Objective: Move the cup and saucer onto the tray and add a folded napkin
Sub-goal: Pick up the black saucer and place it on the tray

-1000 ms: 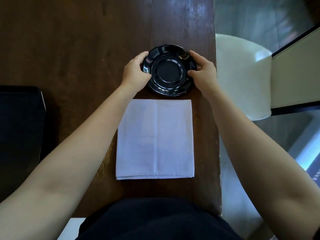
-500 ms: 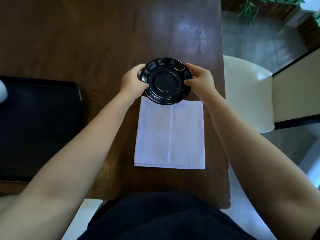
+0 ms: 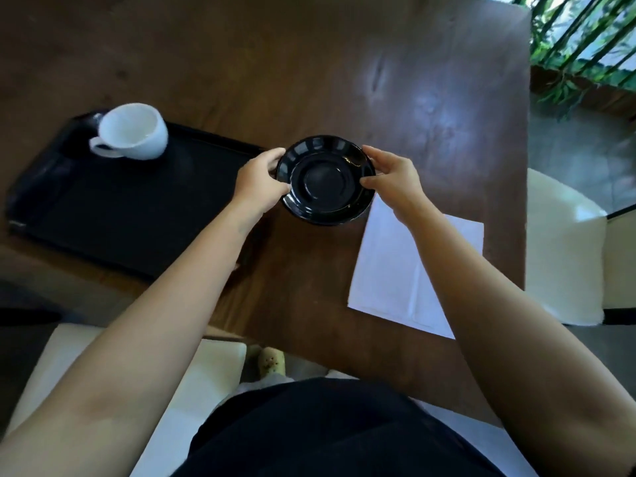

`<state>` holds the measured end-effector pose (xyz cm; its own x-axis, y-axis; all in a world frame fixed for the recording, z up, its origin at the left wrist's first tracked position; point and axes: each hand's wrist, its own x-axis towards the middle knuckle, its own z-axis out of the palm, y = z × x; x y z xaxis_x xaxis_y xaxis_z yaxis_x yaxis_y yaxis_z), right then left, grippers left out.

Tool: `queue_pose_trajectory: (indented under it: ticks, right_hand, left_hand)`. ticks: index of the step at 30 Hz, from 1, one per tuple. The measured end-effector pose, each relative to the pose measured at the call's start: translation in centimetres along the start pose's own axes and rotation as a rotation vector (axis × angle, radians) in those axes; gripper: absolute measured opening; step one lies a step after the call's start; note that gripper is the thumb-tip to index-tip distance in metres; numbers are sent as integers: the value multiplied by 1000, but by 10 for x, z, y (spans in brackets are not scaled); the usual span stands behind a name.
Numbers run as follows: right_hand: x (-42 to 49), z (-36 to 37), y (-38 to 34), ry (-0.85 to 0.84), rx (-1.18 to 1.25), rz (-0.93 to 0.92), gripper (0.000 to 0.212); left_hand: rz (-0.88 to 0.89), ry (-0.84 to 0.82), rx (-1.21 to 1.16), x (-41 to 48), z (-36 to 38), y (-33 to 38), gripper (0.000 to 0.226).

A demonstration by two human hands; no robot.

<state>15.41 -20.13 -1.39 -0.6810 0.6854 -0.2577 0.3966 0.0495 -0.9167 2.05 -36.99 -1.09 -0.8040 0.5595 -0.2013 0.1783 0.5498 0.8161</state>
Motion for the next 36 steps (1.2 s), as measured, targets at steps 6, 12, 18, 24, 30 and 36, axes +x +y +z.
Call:
queue_pose_trajectory:
  ticks: [6, 12, 18, 24, 30, 36]
  right_hand:
    - [-5, 66, -23, -118, -84, -40, 62]
    - [-8, 138, -43, -227, -82, -57, 63]
    - [-8, 207, -62, -311, -92, -41, 62]
    - [-6, 265, -79, -345, -127, -44, 62]
    - [2, 306, -85, -372, -227, -33, 64]
    - [7, 328, -79, -363, -308, -39, 65]
  left_hand:
    - [-74, 64, -52, -17, -63, -44, 68]
    - [-141, 151, -76, -32, -121, -88, 68]
    - [-193, 217, -49, -38, -174, -125, 69]
    - [-236, 244, -15, -28, -220, -155, 71]
    - [-292, 216, 2, -11, -244, -181, 71]
    - [-287, 173, 26, 1, -253, -201, 72]
